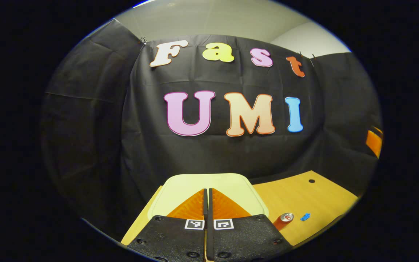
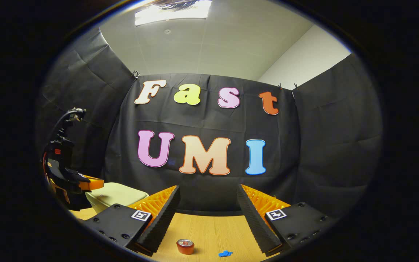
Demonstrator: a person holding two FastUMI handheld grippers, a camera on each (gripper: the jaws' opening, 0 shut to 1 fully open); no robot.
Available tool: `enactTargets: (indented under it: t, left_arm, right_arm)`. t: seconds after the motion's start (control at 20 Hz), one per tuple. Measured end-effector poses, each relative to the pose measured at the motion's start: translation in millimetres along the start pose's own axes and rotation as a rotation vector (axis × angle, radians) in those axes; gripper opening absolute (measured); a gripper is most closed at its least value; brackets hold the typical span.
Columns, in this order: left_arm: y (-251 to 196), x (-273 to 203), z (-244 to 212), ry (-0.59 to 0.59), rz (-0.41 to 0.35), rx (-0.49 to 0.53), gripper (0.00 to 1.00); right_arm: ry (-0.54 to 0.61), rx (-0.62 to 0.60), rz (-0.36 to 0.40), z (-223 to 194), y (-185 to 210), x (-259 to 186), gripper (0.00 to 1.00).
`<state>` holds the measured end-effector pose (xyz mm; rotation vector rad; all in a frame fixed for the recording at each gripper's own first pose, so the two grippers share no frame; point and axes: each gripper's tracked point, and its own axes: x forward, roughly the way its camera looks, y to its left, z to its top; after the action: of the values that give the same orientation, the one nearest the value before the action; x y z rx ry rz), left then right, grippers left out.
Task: Press the lid of the desktop garbage bin to open it, pick up the crumpled paper on the desktop and throw it into the bin, then pick up the pop can on the desktop and drop it into the bin, and finally close the garbage bin lid.
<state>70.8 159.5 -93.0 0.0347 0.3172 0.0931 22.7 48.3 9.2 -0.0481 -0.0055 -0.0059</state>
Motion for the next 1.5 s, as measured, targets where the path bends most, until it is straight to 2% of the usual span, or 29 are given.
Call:
enactTargets:
  t: [0.15, 0.25, 0.6, 0.95, 1.15, 1.25, 1.35, 1.5]
  left_arm:
    - [-6, 2, -26, 0.104, -0.003, -0.047, 0.0]
    - [-8, 0, -33, 0.13, -0.003, -0.05, 0.0]
    - [-9, 0, -36, 0.119, -0.002, -0.072, 0.0]
    - [-9, 0, -40, 0.125, -0.039, -0.091, 0.0]
    - [-12, -1, -27, 0.074, -0.028, 0.019, 0.0]
    - [-16, -1, -22, 0.074, -0.035, 0.006, 0.0]
    - [-16, 1, -2, 0.025, -0.024, -0.007, 0.0]
    - [-21, -2, 34, -0.057, -0.019, 0.031, 0.0]
  right_arm:
    - [0.006, -0.004, -0.013, -5, -1, 0, 0.98]
    - [0.009, 0.003, -0.019, -6, -2, -1, 0.98]
    - [0.041, 0.013, -0.005, -16, -1, -2, 0.98]
    - [0.051, -0.005, 0.048, -21, 12, -2, 0.98]
    - [0.05, 0.006, 0.052, -19, 11, 2, 0.98]
    - [0.044, 0.003, 0.051, -17, 8, 4, 0.98]
    - [0.039, -0.002, 0.046, -16, 5, 4, 1.0]
    - [0.03, -0.003, 0.039, -14, -1, 5, 1.0]
